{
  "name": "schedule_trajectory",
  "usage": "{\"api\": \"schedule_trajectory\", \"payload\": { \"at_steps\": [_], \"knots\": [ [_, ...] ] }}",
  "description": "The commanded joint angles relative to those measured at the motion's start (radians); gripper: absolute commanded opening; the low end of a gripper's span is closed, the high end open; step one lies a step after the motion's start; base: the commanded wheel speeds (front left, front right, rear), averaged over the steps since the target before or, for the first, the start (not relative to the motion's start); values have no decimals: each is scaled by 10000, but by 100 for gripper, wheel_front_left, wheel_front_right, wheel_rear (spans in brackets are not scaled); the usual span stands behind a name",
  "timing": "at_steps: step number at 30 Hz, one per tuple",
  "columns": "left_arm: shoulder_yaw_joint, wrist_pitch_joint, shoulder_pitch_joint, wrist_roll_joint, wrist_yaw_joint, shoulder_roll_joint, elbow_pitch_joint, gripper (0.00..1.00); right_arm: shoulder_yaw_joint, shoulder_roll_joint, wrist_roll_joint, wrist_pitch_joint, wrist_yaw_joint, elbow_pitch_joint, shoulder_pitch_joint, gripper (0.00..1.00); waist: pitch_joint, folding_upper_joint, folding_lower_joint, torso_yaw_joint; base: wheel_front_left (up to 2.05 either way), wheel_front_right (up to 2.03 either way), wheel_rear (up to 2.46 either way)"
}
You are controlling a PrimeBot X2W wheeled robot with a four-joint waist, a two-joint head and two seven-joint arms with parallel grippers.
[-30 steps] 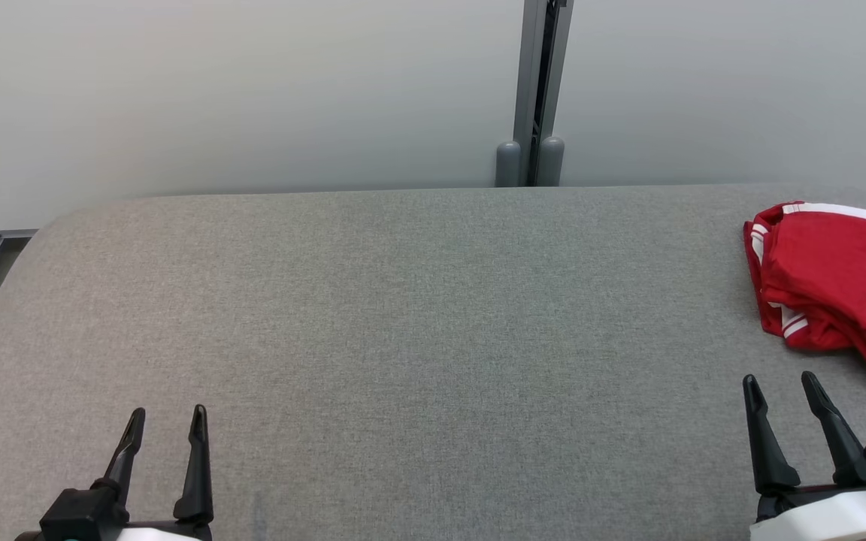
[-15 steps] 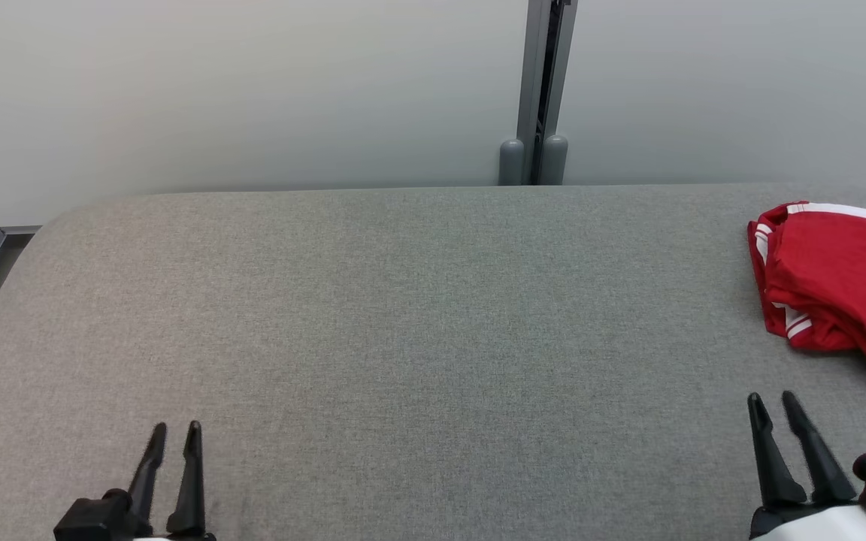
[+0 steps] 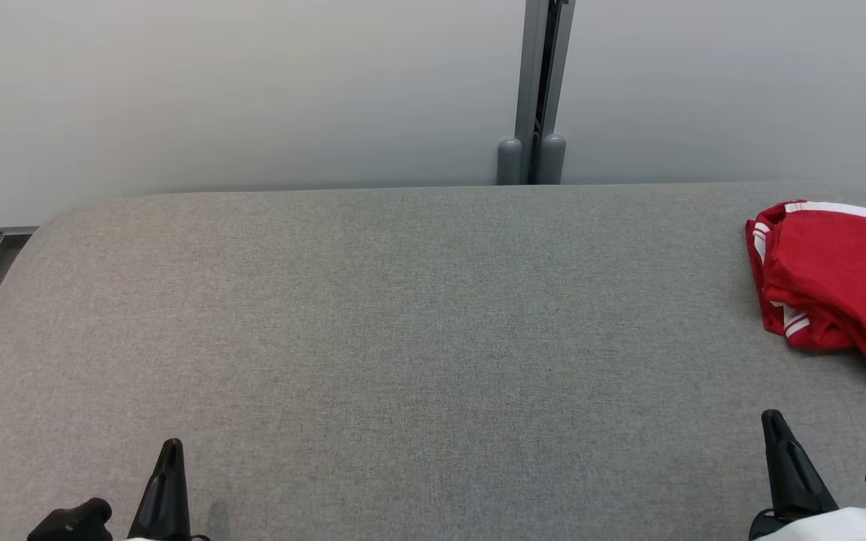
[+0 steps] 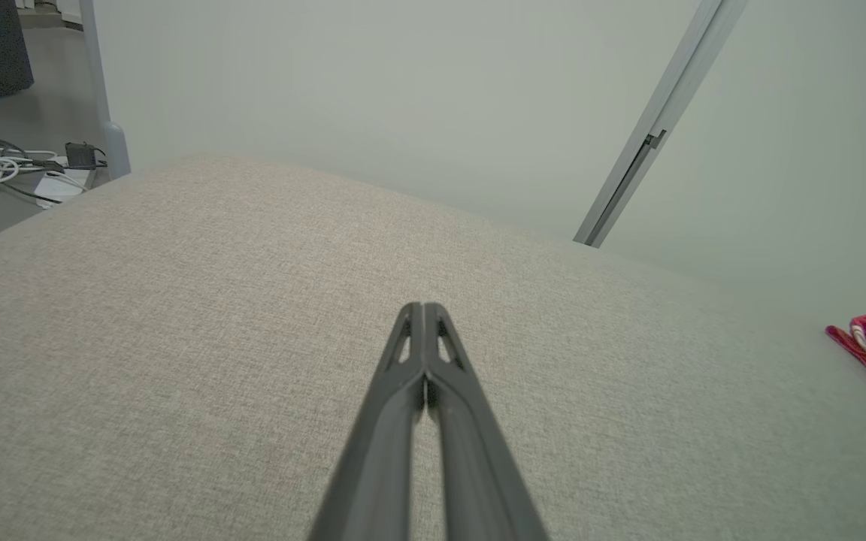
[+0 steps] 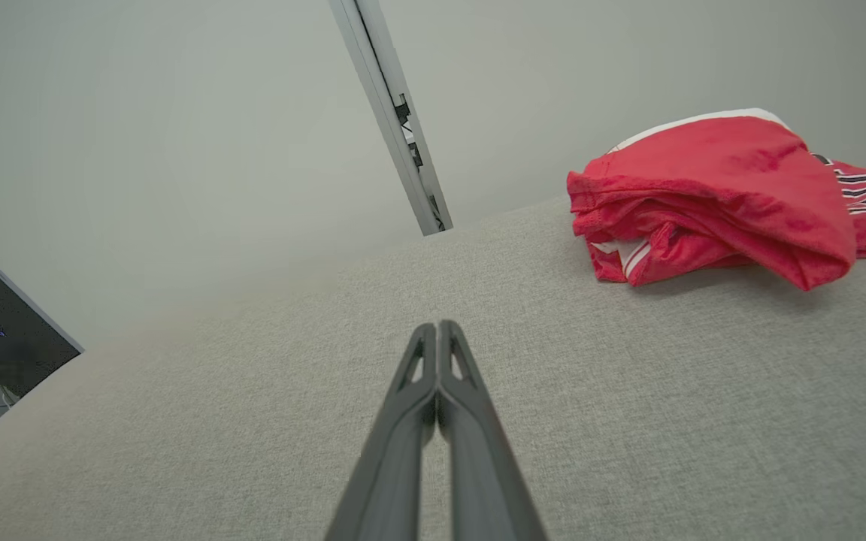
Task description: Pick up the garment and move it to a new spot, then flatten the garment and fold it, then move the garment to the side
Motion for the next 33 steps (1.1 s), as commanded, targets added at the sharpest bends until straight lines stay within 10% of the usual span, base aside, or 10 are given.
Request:
{"api": "schedule_trajectory", "payload": {
  "at_steps": [1, 33],
  "knots": [
    [45, 85, -398, -529, -45, 96, -184, 0, -118, -50, 488, 115, 0, -142, -322, 0, 2, 0, 0, -7, 0, 0, 0],
    [137, 1273, -1039, -5298, -225, 146, -270, 0, -525, 161, 4819, 1321, -1, -74, -896, 0, 37, 0, 0, -108, 0, 0, 0]
  ]
}}
